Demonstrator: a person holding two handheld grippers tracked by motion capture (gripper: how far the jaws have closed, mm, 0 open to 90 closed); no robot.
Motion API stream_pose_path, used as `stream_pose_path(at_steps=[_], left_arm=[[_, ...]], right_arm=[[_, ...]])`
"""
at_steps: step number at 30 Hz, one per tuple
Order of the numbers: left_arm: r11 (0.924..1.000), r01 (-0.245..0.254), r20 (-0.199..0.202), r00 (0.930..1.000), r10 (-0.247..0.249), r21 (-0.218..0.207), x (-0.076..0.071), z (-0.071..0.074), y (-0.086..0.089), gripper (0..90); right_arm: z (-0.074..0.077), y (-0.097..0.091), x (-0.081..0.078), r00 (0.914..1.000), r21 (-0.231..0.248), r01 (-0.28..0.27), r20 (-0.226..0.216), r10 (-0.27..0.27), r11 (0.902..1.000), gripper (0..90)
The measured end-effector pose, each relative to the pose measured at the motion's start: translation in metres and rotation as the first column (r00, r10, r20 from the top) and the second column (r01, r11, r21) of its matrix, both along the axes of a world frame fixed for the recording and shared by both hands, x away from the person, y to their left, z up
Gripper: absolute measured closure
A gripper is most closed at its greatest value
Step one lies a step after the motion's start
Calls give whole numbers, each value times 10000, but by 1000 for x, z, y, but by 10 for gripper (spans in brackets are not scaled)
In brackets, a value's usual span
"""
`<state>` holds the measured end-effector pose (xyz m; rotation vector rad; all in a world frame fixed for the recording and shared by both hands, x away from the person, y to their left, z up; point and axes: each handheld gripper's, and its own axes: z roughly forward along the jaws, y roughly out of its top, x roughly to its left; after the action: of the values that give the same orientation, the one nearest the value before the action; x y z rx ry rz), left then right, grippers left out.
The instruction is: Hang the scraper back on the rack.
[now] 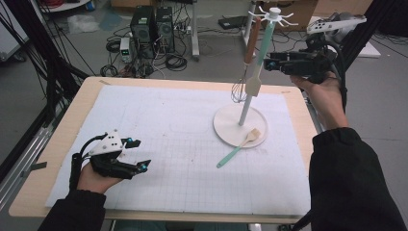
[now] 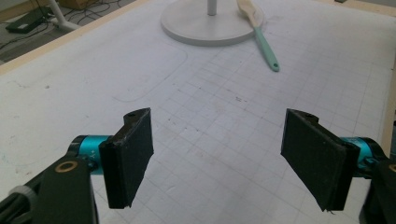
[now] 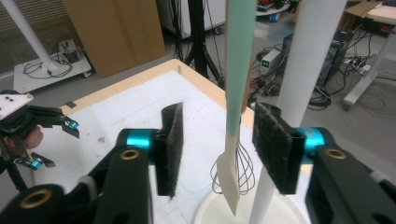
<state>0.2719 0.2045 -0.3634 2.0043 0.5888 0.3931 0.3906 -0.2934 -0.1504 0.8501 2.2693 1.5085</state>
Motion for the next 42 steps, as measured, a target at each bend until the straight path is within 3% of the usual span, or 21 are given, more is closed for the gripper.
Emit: stream_pose_path(at_steps=[8, 20, 31, 34, 37, 42], left_arm=[[10000, 29, -9, 10000, -29, 35, 0, -1, 0, 253], [10000, 4, -25, 10000, -4, -46, 1, -1, 3, 251], [10000, -10, -15, 10000, 10, -47, 0, -1, 2, 250], [10000, -4, -22, 10000, 4, -57, 0, -1, 2, 250], [10000, -11, -17, 10000, 11, -36, 1, -1, 2, 250], [10000, 48, -17, 10000, -48, -28, 1, -1, 2, 250]], right_arm=[[-8, -1, -9, 9999, -122, -107, -25, 107, 9999, 459], [-17, 4, -21, 9988, -52, -491, 5, 491, 9988, 434], [-23, 11, -21, 9974, -138, -718, -14, 717, 9973, 432], [-21, 9, -21, 9982, 66, -571, 188, 570, 9983, 441], [-16, 7, -21, 9983, 102, -539, 232, 536, 9985, 526], [-3, 3, -21, 9965, 26, -701, 463, 700, 9975, 812]])
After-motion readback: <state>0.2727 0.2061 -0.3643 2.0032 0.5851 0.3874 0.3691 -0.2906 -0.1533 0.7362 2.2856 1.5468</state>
